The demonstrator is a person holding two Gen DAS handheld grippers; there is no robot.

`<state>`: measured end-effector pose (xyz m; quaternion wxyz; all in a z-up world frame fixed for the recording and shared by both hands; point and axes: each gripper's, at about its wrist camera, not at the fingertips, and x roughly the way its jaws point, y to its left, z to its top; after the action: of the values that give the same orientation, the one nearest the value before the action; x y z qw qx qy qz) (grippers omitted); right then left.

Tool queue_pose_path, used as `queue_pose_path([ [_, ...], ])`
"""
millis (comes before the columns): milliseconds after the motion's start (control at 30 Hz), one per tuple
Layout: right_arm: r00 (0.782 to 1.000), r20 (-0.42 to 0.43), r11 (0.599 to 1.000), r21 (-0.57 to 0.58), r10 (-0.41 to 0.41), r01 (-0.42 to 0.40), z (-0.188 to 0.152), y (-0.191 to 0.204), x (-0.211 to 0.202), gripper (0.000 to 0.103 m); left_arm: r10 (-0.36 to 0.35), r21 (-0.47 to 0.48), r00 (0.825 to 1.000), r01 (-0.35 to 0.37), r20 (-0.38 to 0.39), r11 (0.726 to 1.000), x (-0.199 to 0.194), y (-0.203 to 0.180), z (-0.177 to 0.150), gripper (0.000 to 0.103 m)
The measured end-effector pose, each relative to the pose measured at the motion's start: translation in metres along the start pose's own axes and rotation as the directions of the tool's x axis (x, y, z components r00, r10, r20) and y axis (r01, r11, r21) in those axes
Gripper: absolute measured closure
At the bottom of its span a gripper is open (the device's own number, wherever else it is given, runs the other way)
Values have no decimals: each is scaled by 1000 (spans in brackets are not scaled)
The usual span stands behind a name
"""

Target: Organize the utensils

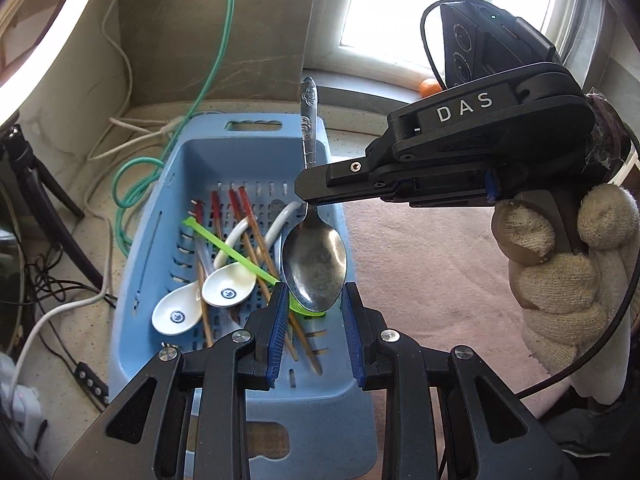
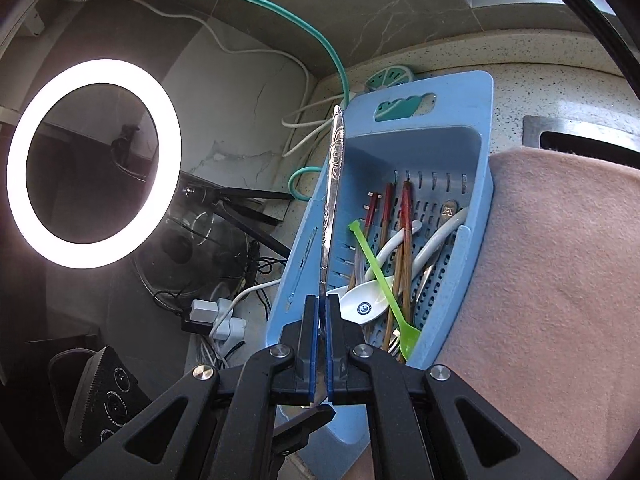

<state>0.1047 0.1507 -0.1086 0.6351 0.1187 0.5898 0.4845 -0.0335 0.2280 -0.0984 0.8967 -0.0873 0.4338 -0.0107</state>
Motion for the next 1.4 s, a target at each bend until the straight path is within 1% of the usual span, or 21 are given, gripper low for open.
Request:
queue_pose_path([
  [67,998,16,998,-36,-56,57,2,6,1,96,19,-5,1000,-19,-7,1000,2,5,0,78],
  [100,996,27,995,-57,-82,84,3,9,1,93,25,-7,1000,-25,-10,1000,2,7,0,78],
  [167,991,45,987,-92,-125,128,5,15,1,76,31,-23,999,-31,-14,999,3,11,-1,78],
  [200,987,67,982,-107,-146,153,6,18,0,60,37,-30,999,-38,-17,999,2,13,-1,77],
  [233,982,98,977,-125,-164,175,5,21,-4,50,43,-38,999,-44,-20,998,2,15,-1,76],
  [267,975,128,970,-143,-181,199,5,24,-7,45,46,-46,999,-47,-21,998,2,16,-1,71],
  [300,969,150,962,-159,-199,222,5,27,-9,38,51,-53,998,-52,-20,997,2,18,-1,62],
  [333,963,165,955,-174,-212,240,4,29,-11,33,56,-61,998,-57,-18,996,1,19,-1,57],
  [367,961,173,950,-187,-217,248,4,31,-13,32,57,-69,998,-58,-13,996,0,21,-1,55],
  [467,955,184,941,-208,-231,267,3,35,-16,29,51,-91,999,-52,-12,995,-3,23,-2,55],
  [500,954,187,939,-211,-235,273,3,36,-17,27,54,-95,998,-55,-12,994,-3,23,-2,55],
  [667,955,191,940,-214,-227,266,-3,37,-25,26,63,-102,998,-63,-9,993,-8,19,-2,55],
  [733,954,193,939,-216,-228,268,-5,36,-29,26,72,-106,997,-72,-6,992,-11,15,-4,50],
  [767,954,194,938,-218,-230,270,-7,36,-31,26,81,-109,997,-81,-3,991,-13,13,-4,44],
  [867,950,206,934,-221,-235,279,-11,35,-41,26,89,-116,996,-88,6,989,-19,6,-5,43],
  [933,947,218,931,-227,-237,285,-15,34,-49,26,100,-119,995,-98,11,988,-24,2,-5,40],
  [967,945,224,928,-232,-240,291,-17,34,-53,26,110,-122,994,-107,16,987,-27,-1,-6,35],
  [1000,942,232,925,-238,-243,297,-20,34,-57,26,121,-127,992,-118,22,985,-30,-4,-7,31],
  [1100,932,260,913,-254,-252,318,-29,33,-72,26,149,-150,988,-142,32,978,-39,-12,-9,28],
  [1233,916,303,897,-273,-262,347,-41,32,-92,26,186,-186,982,-177,35,966,-50,-20,-11,26],
  [1400,886,368,862,-310,-281,402,-61,31,-119,25,212,-228,976,-194,58,954,-67,-28,-15,25],
])
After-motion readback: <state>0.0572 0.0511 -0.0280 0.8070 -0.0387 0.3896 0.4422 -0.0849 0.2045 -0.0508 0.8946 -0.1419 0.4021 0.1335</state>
